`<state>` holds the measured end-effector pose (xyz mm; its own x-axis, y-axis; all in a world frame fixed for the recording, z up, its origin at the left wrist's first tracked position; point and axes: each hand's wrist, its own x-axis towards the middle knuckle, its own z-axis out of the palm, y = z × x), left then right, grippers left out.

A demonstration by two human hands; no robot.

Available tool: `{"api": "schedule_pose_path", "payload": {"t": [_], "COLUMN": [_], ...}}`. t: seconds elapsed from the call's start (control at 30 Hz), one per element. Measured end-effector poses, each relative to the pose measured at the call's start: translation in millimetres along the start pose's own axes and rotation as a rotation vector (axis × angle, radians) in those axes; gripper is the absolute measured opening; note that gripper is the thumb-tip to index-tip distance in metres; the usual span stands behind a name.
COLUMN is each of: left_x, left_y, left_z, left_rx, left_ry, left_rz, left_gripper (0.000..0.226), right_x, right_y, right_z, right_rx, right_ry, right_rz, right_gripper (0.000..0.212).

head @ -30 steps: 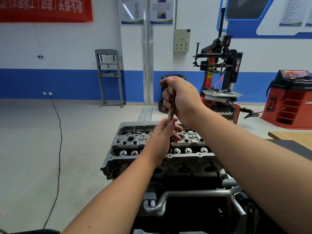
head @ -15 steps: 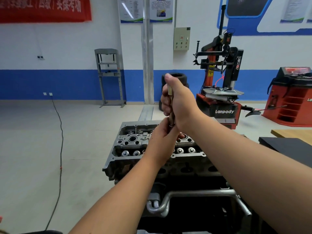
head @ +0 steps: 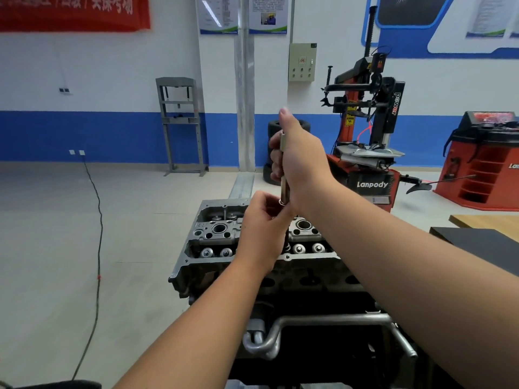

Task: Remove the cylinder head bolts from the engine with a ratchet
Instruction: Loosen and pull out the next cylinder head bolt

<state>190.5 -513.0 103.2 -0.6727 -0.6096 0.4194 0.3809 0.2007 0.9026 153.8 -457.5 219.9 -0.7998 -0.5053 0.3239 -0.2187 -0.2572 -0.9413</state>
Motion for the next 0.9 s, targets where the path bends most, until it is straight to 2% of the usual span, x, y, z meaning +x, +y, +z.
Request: {"api": "schedule_pose_path", "payload": {"t": [0.03, 0.17, 0.2, 0.27, 0.37, 0.43, 0.53, 0.7, 0.73, 0.8, 0.9], "left_x": [-0.5, -2.6, -2.2, -0.7, 3.7, 5.3, 4.7, 0.9, 1.6, 3.1, 7.4], "left_y": [0.2, -3.1, -4.1, -4.3, -4.4, -4.2, -3.8, -2.2, -2.5, -4.6, -7.5], "left_z": [0.6, 3.7, 3.6, 2.5, -0.9, -2.6, -2.7, -1.5, -1.4, -1.5, -3.5], "left_rx": [0.009, 0.057, 0.033, 0.021, -0.020, -0.063, -0.077, -0.162, -0.154, -0.100, -0.085], "left_ry": [-0.036, -0.138, -0.138, -0.131, -0.094, -0.063, -0.067, -0.183, -0.177, -0.147, -0.108], "left_rz": [0.005, 0.056, 0.057, 0.058, 0.020, -0.008, -0.029, -0.052, -0.048, -0.017, -0.003], "left_gripper": [0.046, 0.035, 0.035, 0.034, 0.024, 0.022, 0.045, 0.027, 0.029, 0.029, 0.014], "right_x": [0.2, 4.3, 4.7, 4.1, 0.2, -1.9, -3.2, 5.7, 6.0, 3.3, -2.2], "right_y": [-0.2, -8.0, -9.9, -11.6, -9.3, -4.5, 1.3, -6.7, -7.5, -6.4, -2.7], "right_z": [-1.4, -15.6, -18.5, -20.5, -16.1, -9.4, -5.1, -16.5, -17.0, -14.3, -6.4], "right_rx": [0.025, 0.083, 0.093, 0.088, -0.021, 0.019, 0.028, 0.117, 0.105, 0.060, -0.008], "right_ry": [-0.037, -0.359, -0.361, -0.232, -0.018, -0.017, -0.079, -0.381, -0.376, -0.259, -0.067], "right_rz": [0.015, 0.131, 0.149, 0.141, -0.020, -0.038, -0.052, 0.108, 0.116, 0.107, 0.033], "right_gripper": [0.043, 0.040, 0.039, 0.033, 0.022, 0.023, 0.035, 0.040, 0.040, 0.037, 0.029]}}
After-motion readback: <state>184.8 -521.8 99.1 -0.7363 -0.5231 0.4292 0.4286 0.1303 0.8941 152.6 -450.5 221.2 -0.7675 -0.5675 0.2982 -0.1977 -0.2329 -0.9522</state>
